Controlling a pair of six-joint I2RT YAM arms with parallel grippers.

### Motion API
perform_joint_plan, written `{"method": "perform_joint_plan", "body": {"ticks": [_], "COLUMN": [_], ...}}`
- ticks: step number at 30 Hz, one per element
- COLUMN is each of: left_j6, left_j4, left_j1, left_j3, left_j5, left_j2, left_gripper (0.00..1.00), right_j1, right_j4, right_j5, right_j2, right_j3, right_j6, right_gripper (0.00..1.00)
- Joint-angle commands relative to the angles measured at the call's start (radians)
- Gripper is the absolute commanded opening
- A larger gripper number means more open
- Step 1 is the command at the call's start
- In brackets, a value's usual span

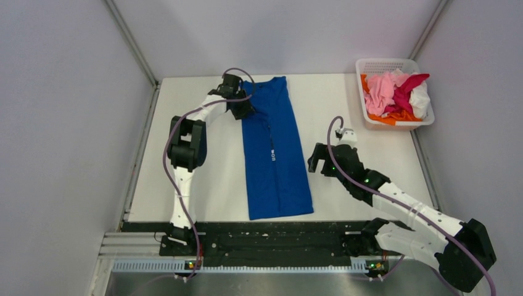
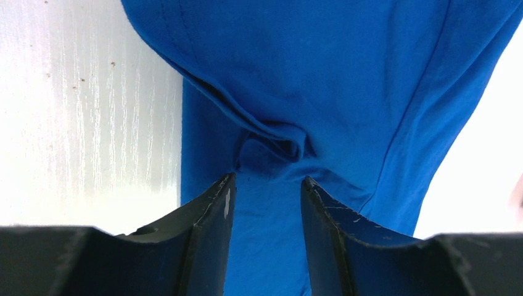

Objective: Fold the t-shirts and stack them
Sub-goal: Rotate the tshirt 90 degrees

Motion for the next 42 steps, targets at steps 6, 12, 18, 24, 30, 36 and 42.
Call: {"method": "perform_joint_plan", "body": {"ticks": [6, 12, 18, 24, 30, 36, 42], "left_j6": [-0.002, -0.015, -0.026, -0.027, -0.037, -0.065, -0.08], "left_j4": [-0.006, -0.014, 0.001, 0.011, 0.047, 0.052, 0.008], "left_j1": [0.002, 0.002, 0.002, -0.001, -0.012, -0.024, -0.024], "left_j3": [0.06, 0.123, 0.133, 0.075, -0.079, -0.18, -0.189], "left_j5": [-0.019, -0.003, 0.022, 0.032, -0.018, -0.058, -0.064], "left_j2": [0.038, 0.074, 0.056, -0.013, -0.162, -0.229, -0.213], "left_gripper": [0.43, 0.33, 0.0, 0.0, 0.0, 0.0, 0.03], "right_j1": [-0.017, -0.019, -0.024, -0.024, -0.024, -0.026, -0.026], "right_j4": [0.008, -0.001, -0.003, -0.003, 0.004, 0.013, 0.013], "right_j5": [0.033, 0.044, 0.054, 0.053, 0.042, 0.029, 0.022], "right_j2": [-0.027, -0.03, -0.035, -0.03, -0.023, -0.014, -0.003], "right_j3": [-0.004, -0.006, -0.009, -0.009, -0.009, -0.012, -0.007], "right_j6": [-0.01, -0.009, -0.007, -0.006, -0.003, -0.002, -0.002], "right_gripper": [0.99, 0.99, 0.99, 0.99, 0.99, 0.99, 0.99]}}
